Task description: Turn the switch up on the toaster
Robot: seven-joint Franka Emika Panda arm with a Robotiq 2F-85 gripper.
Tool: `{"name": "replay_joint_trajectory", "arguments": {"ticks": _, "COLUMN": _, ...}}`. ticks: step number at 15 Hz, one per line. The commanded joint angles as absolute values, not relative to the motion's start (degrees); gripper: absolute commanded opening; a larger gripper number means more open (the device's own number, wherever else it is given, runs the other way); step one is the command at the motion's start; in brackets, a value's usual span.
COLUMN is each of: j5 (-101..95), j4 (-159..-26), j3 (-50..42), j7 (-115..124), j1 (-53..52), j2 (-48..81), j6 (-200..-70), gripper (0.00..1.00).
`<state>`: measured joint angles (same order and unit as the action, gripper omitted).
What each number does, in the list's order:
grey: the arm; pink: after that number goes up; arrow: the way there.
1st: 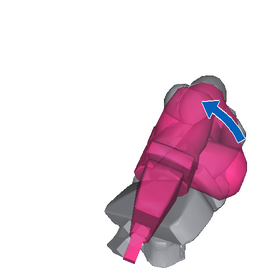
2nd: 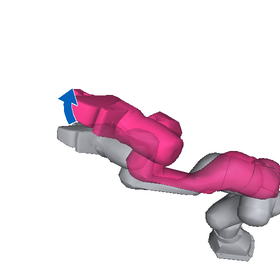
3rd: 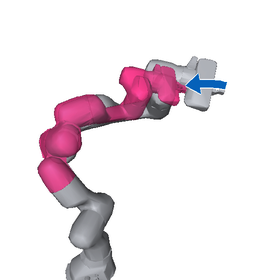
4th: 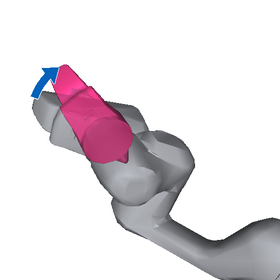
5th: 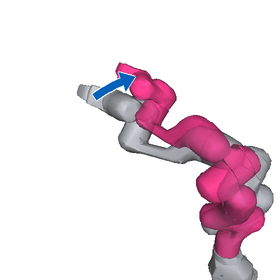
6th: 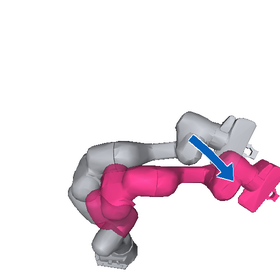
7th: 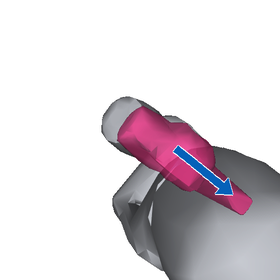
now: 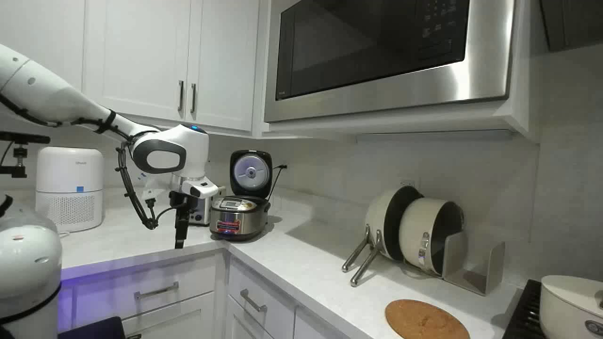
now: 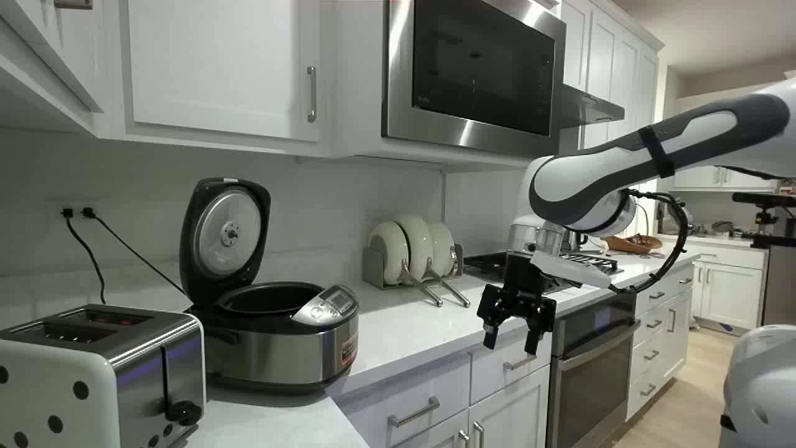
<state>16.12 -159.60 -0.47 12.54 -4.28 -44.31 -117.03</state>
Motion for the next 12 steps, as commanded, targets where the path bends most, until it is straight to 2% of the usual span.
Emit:
{"name": "replay_joint_trajectory", "arguments": {"ticks": 1, "j5": 16.9, "j4": -159.5, "j3": 0.6, "j7": 11.9, "j1": -3.1, "j2": -44.3, "j6": -116.7, "gripper": 1.00}}
{"name": "replay_joint_trajectory", "arguments": {"ticks": 12, "j5": 19.1, "j4": -159.4, "j3": 1.5, "j7": 9.2, "j1": -6.6, "j2": -44.9, "j6": -117.0, "gripper": 1.00}}
